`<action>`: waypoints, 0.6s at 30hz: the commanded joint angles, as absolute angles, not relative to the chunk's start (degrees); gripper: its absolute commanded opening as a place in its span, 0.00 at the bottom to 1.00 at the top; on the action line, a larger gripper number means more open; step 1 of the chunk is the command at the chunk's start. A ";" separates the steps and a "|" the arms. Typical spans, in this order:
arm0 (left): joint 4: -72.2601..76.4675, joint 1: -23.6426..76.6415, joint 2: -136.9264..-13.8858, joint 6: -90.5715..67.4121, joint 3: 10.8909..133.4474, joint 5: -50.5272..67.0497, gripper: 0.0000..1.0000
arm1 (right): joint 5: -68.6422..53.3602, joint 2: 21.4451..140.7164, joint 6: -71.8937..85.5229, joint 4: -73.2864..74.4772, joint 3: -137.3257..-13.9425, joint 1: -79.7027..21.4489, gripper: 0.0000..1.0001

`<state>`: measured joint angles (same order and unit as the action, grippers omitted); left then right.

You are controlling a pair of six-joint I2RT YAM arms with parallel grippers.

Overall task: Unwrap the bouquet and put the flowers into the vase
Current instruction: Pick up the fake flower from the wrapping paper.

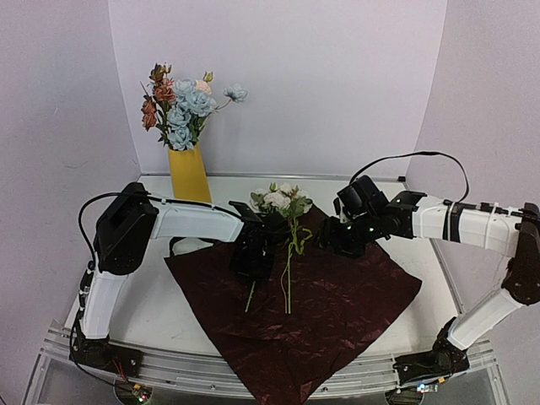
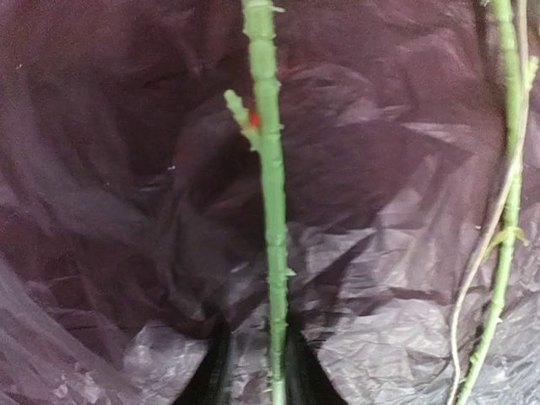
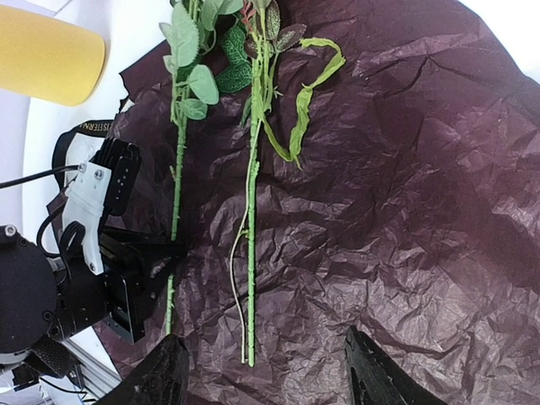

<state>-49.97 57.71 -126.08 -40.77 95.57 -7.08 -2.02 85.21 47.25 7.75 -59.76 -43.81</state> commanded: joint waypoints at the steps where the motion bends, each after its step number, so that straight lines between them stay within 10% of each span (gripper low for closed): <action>1: -52.47 57.92 -125.52 -39.64 97.95 -10.18 0.10 | -1.23 86.51 46.67 9.84 -62.31 -44.03 0.64; 18: -52.55 57.92 -117.75 -40.26 102.94 -14.85 0.00 | -2.17 88.05 47.27 9.93 -63.50 -44.03 0.64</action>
